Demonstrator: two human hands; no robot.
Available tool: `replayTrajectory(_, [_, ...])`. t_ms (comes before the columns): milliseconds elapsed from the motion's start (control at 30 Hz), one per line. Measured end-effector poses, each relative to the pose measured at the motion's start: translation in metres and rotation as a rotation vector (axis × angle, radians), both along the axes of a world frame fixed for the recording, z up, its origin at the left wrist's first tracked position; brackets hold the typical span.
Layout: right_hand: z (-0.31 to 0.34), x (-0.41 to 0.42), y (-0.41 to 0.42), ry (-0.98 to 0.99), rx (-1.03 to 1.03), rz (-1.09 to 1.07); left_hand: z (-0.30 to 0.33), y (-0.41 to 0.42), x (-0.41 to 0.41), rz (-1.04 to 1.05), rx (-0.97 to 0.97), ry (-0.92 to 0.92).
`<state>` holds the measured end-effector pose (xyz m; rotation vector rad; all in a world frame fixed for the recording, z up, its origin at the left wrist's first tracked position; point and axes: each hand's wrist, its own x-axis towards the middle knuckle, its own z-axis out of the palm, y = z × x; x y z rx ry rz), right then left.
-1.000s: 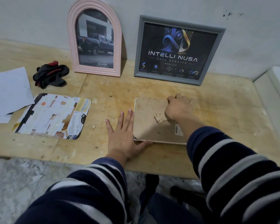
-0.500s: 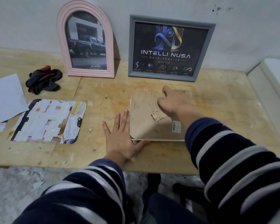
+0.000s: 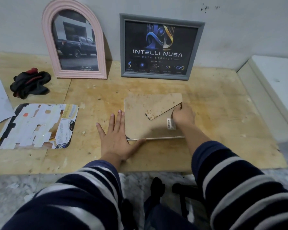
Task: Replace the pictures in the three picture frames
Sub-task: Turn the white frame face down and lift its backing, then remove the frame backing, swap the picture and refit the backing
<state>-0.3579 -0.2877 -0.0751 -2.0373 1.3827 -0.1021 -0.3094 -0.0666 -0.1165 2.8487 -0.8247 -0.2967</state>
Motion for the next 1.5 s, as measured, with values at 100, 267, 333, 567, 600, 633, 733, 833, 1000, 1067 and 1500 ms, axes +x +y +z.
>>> replayTrajectory(100, [0.001, 0.000, -0.002, -0.131, 0.088, -0.077, -0.002, 0.001, 0.000, 0.002, 0.003, -0.016])
replayTrajectory(267, [0.005, -0.002, -0.004, -0.357, 0.186, -0.083, -0.004, 0.005, -0.001, -0.004, -0.099, -0.015])
replayTrajectory(333, [0.010, -0.003, -0.007, -0.488, 0.340, -0.109, -0.002, 0.008, -0.003, -0.019, -0.198, -0.032])
replayTrajectory(567, [0.024, -0.021, -0.034, -0.629, 0.538, -0.326, 0.042, -0.047, -0.004, 0.162, -0.489, -0.069])
replayTrajectory(600, [0.027, -0.029, -0.043, -0.633, 0.547, -0.373, 0.048, -0.064, -0.006, 0.200, -0.558, -0.011])
replayTrajectory(633, [0.029, -0.037, -0.052, -0.631, 0.543, -0.408, 0.052, -0.080, -0.008, 0.236, -0.617, 0.059])
replayTrajectory(733, [0.026, -0.061, -0.078, -0.622, 0.485, -0.490, 0.054, -0.123, -0.020, 0.251, -0.700, 0.247])
replayTrajectory(833, [0.024, -0.089, -0.113, -0.578, 0.393, -0.558, 0.054, -0.167, -0.037, 0.166, -0.682, 0.307])
replayTrajectory(1000, [0.018, -0.125, -0.163, -0.363, 0.212, -0.514, 0.047, -0.221, -0.060, 0.053, -0.359, 0.203])
replayTrajectory(1067, [0.011, -0.135, -0.183, -0.253, 0.158, -0.465, 0.041, -0.246, -0.067, 0.002, -0.258, 0.185])
replayTrajectory(1500, [-0.007, -0.146, -0.193, 0.212, 0.002, -0.059, 0.026, -0.279, -0.080, -0.096, 0.056, 0.099])
